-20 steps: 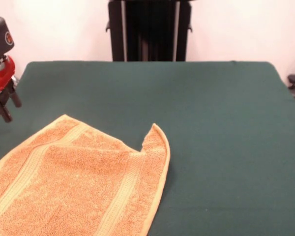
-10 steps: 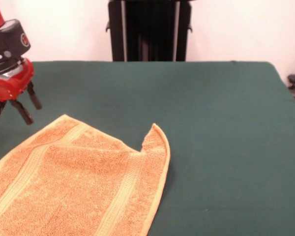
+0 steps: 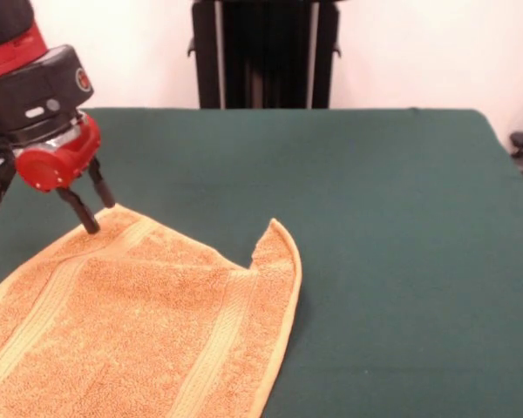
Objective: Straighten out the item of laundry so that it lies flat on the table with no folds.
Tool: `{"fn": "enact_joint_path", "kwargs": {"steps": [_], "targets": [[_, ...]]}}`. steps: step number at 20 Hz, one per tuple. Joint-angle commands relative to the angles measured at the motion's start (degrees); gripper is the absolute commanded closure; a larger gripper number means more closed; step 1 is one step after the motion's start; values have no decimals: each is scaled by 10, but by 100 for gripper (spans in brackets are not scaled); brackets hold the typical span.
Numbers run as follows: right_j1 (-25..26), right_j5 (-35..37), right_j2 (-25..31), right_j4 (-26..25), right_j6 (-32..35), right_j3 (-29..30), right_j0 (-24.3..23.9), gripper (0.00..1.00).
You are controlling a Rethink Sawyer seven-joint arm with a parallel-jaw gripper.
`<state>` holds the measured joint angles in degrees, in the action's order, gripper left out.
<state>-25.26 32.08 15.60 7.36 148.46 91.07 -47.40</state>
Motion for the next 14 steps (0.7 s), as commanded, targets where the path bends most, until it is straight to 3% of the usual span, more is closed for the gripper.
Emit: {"fn": "enact_joint_path", "kwargs": {"steps": [1,14], "targets": [[62,-72,97,36,25,62,15,0],[143,-142,118,13,9,28,5,0]]}}
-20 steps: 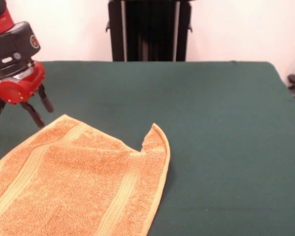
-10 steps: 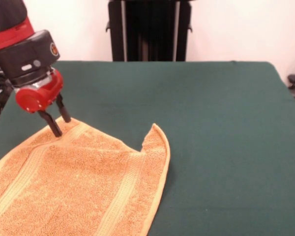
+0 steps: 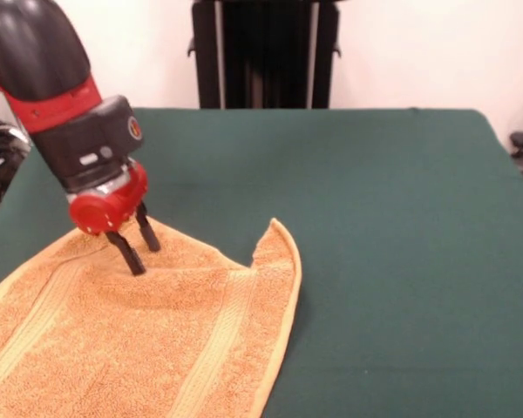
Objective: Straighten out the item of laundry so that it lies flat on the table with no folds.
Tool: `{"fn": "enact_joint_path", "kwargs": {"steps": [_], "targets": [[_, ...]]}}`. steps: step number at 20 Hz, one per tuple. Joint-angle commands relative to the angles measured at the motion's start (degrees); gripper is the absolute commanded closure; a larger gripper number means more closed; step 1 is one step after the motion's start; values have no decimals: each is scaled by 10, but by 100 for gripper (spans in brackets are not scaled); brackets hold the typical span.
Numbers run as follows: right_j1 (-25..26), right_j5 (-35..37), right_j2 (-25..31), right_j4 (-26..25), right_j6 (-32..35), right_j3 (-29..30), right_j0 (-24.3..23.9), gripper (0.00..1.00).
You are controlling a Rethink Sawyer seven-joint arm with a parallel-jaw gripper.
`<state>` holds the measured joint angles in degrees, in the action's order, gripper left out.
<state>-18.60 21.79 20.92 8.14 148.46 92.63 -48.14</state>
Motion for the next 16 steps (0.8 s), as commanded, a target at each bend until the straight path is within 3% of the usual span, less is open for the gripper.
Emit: {"fn": "enact_joint_path", "kwargs": {"steps": [1,14,15,16], "targets": [[81,-39,63,5,9,9,13,0],[102,-50,57,0,13,1,17,0],[99,-70,49,-4,23,1,24,100],[95,-75,39,-5,30,-1,33,100]]}}
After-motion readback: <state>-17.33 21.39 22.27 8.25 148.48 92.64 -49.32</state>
